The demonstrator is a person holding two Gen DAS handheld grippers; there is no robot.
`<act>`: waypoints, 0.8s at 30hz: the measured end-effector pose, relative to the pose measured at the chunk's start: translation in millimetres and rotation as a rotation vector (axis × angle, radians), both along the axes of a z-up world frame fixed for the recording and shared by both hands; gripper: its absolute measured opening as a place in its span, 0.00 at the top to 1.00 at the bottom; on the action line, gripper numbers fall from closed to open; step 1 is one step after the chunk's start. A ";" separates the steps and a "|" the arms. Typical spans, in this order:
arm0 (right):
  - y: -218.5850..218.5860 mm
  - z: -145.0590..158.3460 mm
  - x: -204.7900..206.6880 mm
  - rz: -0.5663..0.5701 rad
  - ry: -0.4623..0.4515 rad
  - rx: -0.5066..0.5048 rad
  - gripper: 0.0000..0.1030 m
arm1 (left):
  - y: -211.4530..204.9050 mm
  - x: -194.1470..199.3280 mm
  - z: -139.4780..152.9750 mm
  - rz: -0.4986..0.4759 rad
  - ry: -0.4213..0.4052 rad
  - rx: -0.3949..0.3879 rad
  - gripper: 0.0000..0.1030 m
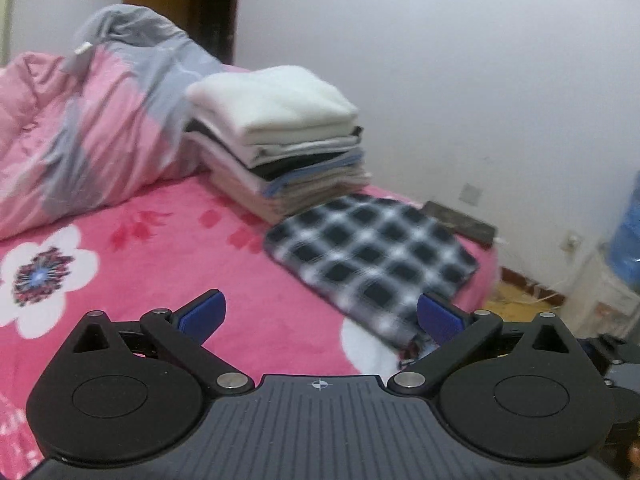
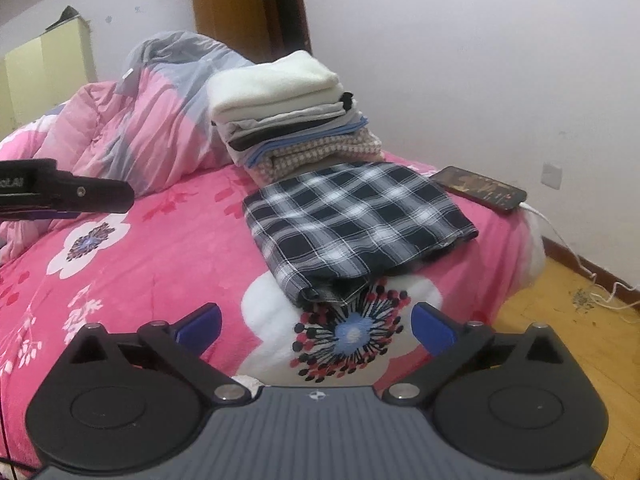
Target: Fold clothes
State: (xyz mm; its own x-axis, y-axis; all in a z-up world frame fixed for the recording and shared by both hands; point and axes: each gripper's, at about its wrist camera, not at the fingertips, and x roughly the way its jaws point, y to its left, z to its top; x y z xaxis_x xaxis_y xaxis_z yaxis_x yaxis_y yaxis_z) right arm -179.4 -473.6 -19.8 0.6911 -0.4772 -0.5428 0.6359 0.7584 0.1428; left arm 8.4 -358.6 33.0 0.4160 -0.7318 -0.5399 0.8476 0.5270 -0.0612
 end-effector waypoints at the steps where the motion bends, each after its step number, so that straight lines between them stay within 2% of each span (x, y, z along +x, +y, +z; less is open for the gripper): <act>1: 1.7 0.9 0.1 -0.013 0.005 -0.002 0.00 | -0.4 -1.7 -0.6 0.018 -0.006 0.011 0.00; 6: 10.3 6.7 1.7 -0.093 0.073 -0.046 0.00 | -3.8 3.3 -7.6 0.062 0.053 0.042 0.00; 12: 17.9 10.3 0.8 -0.136 0.117 -0.082 0.00 | -2.6 -0.9 -11.7 0.081 0.059 0.054 0.00; 24: 13.3 10.0 5.8 -0.222 0.172 -0.054 0.00 | -0.2 -9.3 -19.9 0.120 0.072 0.076 0.00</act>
